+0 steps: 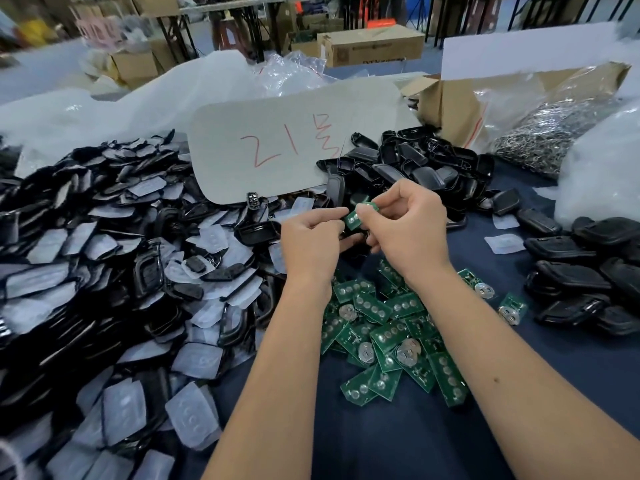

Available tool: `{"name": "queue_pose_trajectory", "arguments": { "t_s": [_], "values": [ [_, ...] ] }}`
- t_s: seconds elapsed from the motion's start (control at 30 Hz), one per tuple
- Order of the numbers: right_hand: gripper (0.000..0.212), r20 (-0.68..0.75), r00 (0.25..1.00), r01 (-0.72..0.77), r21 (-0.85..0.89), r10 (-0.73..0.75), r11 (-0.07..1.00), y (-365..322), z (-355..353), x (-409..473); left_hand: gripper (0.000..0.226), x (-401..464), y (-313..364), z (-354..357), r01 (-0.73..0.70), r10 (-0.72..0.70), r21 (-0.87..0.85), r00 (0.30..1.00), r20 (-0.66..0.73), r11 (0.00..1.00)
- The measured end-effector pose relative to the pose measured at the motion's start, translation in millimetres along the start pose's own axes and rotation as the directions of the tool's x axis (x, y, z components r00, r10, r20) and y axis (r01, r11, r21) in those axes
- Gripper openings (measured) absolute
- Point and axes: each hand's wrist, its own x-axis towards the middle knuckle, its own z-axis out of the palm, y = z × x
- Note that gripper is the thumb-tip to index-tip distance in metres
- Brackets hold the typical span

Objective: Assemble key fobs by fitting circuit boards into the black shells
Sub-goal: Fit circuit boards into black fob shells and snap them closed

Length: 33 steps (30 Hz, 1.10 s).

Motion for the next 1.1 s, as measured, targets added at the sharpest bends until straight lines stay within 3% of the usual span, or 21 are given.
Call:
{"name": "queue_pose_trajectory", "arguments": {
  "t_s": [0.17,0.3,0.5,0.67,0.77,0.87,0.93,1.0,1.1],
  "values": [
    [0.023,-0.015,0.998,0.061,-0.201,-0.066,0.978,0,-1,1,0.027,0,0,-1,0.008,-0.009,-0.030,1.000,-0.012,1.000],
    [0.022,0.055,0.998,-0.003,-0.126,0.010,0.992,4,-4,3,0.015,0,-3,-2,-0.032,0.032,-0.004,0.999,0.004,0.999],
    [0.023,0.118,0.984,-0.132,-0.043,0.136,0.990,9,-10,7,0.015,2,-6,-4,-0.045,0.045,0.026,0.999,0.005,0.999],
    [0.023,0.072,0.994,-0.063,-0.173,0.077,0.983,8,-7,5,0.021,1,-5,-3,-0.057,0.056,0.035,0.998,0.037,0.998],
    [0.035,0.032,0.997,-0.063,-0.261,0.074,0.963,5,-7,3,0.022,3,-3,-6,-0.061,0.059,0.057,0.998,0.036,0.996],
    [0.035,0.032,0.996,-0.070,-0.267,0.082,0.961,-2,-11,1,0.024,5,0,-11,-0.075,0.069,0.086,0.995,0.072,0.993],
    [0.021,0.113,0.987,-0.091,-0.164,0.111,0.982,-9,-11,0,0.025,6,4,-14,-0.098,0.088,0.086,0.990,0.109,0.991],
    [0.009,0.192,0.971,-0.159,0.060,0.145,0.985,-16,-8,0,0.025,7,9,-17,-0.126,0.118,0.063,0.986,0.119,0.990],
    [0.009,0.199,0.963,-0.238,0.310,0.182,0.920,-26,-1,-1,0.019,10,15,-20,-0.128,0.133,-0.066,0.988,0.081,0.990]
  ]
}}
